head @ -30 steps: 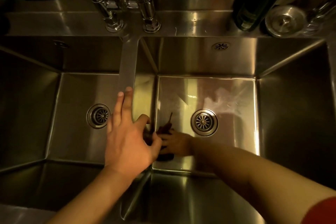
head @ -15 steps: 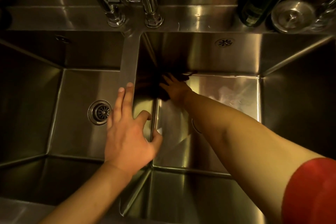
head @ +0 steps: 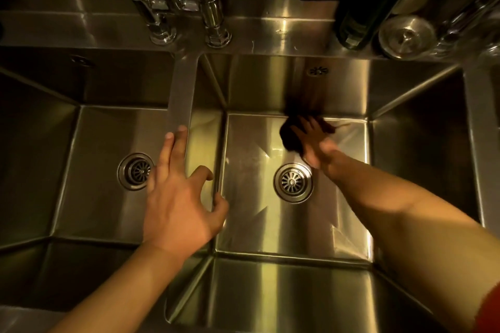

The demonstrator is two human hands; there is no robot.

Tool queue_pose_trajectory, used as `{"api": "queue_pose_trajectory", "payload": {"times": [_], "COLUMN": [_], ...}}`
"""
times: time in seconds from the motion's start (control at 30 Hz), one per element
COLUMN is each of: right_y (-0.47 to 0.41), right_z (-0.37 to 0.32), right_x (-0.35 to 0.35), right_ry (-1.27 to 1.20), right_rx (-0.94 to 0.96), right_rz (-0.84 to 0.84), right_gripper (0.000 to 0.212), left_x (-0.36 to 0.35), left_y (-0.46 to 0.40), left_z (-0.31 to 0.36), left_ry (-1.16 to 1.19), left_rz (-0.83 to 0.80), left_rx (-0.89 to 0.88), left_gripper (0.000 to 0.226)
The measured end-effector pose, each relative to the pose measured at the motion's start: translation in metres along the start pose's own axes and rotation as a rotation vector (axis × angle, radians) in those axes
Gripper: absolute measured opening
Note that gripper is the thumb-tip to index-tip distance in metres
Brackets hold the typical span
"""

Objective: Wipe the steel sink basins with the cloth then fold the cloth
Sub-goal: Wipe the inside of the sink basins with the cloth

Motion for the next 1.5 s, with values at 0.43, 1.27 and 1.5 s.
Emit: {"api": "queue_pose_trajectory", "payload": {"times": [0.43, 1.27, 1.5], "right_y": [0.079, 0.127, 0.049], "right_z": [0.093, -0.195, -0.133], "right_x": [-0.03, -0.087, -0.046], "right_ry": [-0.082, -0.006, -0.037], "right_rx": [-0.542, 0.628, 0.439], "right_rz": [-0.104, -0.155, 0.064], "right_gripper": [0.077, 0.073, 0.054], "left_x": [-0.001, -0.002, -0.005], "left_y": [0.001, 0.001, 0.002], "left_z": [0.001, 0.0, 0.0], "left_ry": [-0.024, -0.05, -0.042], "left_rz": [0.007, -0.016, -0.014], "left_rx": [-0.009, 0.044, 0.029], "left_gripper": [0.028, 0.03, 0.027]}}
Point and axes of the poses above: each hand's wrist, its own y-axis away from the middle knuckle, its own x-axis out of the back of the hand, z = x × y, the point moved 7 cm from there along -y, towards the middle knuckle, and after that the axes turned 6 degrees about y, right-handed, at the moved point
